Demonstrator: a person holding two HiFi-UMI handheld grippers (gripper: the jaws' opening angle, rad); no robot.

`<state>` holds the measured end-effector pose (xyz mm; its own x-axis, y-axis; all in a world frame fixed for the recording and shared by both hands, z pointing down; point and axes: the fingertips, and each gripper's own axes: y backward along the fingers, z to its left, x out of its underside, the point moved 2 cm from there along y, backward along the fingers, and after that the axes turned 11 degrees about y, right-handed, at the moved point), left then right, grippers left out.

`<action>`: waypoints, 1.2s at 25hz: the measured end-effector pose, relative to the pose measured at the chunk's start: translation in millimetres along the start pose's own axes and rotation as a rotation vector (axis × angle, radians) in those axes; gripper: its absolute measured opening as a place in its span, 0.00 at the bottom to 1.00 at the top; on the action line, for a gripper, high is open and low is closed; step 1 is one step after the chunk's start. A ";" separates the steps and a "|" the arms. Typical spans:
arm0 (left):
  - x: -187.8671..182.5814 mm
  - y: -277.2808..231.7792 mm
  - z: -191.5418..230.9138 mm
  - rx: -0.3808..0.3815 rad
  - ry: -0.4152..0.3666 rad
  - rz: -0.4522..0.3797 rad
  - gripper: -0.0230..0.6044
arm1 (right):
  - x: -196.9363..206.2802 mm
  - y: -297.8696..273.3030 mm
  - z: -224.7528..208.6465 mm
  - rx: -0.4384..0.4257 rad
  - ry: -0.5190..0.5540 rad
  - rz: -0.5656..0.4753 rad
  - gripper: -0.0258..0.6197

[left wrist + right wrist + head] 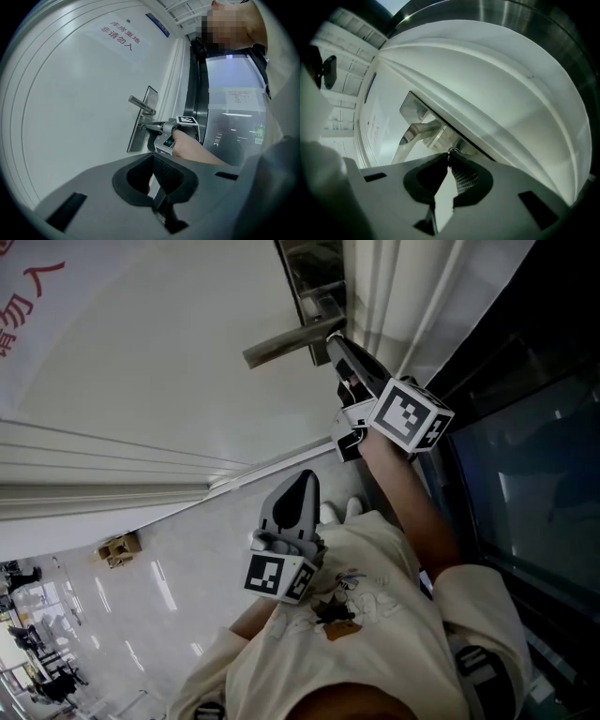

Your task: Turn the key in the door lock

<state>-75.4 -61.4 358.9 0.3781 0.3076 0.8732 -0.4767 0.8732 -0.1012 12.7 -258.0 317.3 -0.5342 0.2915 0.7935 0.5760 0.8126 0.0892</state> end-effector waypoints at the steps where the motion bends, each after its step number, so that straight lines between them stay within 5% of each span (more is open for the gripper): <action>1: -0.4 0.1 -0.1 0.000 -0.001 0.000 0.04 | 0.4 0.0 -0.5 -0.011 -0.048 -0.005 0.09; 7: -2.1 -0.5 -0.1 0.000 -0.012 -0.006 0.04 | 4.9 0.4 -5.8 -0.050 -0.322 -0.031 0.09; 20: -3.4 0.9 2.2 0.002 -0.010 -0.007 0.04 | 11.9 -1.4 -12.0 -0.136 -0.729 -0.084 0.09; 30: -2.1 5.3 3.4 0.009 0.009 -0.003 0.04 | 6.3 13.6 -6.9 -0.140 -0.559 -0.095 0.18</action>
<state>-81.5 -58.8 358.2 0.3871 0.3081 0.8691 -0.4826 0.8708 -0.0938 21.5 -248.6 327.7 -0.8110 0.4735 0.3436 0.5656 0.7847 0.2536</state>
